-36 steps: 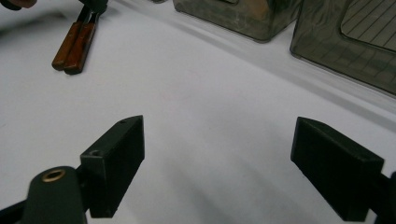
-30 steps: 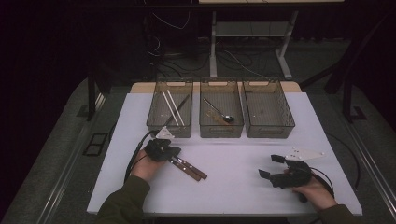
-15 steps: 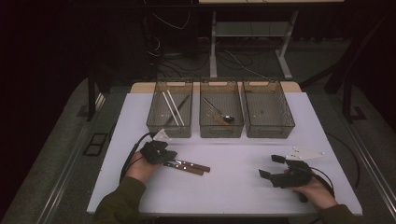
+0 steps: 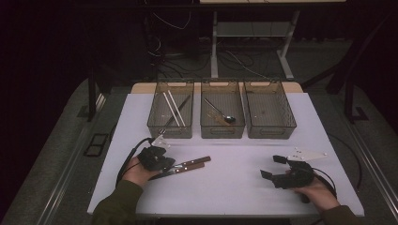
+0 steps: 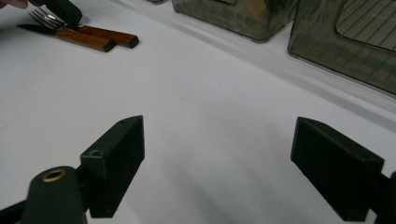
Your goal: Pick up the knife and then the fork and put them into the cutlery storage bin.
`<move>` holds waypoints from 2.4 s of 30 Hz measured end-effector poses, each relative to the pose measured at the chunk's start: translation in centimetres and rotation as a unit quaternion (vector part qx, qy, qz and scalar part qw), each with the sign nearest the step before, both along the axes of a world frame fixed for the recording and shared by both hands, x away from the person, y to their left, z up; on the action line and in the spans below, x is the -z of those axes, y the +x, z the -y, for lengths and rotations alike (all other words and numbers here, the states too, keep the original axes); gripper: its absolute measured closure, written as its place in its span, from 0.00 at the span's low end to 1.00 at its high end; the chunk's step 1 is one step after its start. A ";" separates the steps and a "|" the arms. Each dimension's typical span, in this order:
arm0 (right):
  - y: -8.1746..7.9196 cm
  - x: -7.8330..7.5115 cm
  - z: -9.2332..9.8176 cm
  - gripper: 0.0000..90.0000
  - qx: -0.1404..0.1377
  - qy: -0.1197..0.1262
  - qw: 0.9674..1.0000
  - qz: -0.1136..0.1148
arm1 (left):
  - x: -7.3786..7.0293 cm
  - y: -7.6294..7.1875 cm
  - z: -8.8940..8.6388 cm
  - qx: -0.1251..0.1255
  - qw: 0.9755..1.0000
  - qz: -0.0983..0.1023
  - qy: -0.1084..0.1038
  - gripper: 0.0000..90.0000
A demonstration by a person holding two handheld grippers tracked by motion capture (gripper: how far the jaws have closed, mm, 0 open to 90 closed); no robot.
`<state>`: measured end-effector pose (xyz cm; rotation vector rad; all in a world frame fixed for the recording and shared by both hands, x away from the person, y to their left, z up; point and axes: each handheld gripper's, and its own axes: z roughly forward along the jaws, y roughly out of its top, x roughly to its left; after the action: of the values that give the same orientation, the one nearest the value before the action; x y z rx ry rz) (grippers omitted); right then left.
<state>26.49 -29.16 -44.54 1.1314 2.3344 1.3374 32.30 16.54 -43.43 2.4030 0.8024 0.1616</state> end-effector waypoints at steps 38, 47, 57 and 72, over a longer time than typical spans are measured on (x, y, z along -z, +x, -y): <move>0.0 -0.1 0.0 0.20 -0.006 -0.001 1.000 0.001 | 0.6 -3.3 2.2 0.038 0.998 0.040 -0.013 0.81; 0.0 -0.1 -0.1 0.20 -0.020 0.009 1.000 -0.008 | 0.6 -3.1 2.0 0.047 0.998 0.037 -0.021 0.85; 0.2 -0.5 -0.3 0.20 -0.044 0.004 0.998 -0.035 | 0.1 -3.0 2.2 0.060 0.997 0.013 -0.042 0.85; 0.9 -2.6 -0.8 0.20 -0.139 -0.001 0.989 -0.040 | -2.2 -3.0 4.3 0.113 0.992 0.008 -0.063 0.85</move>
<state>27.41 -28.34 -41.98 0.8967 2.6287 1.4005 29.28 12.28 -41.28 2.3473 0.5128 0.0388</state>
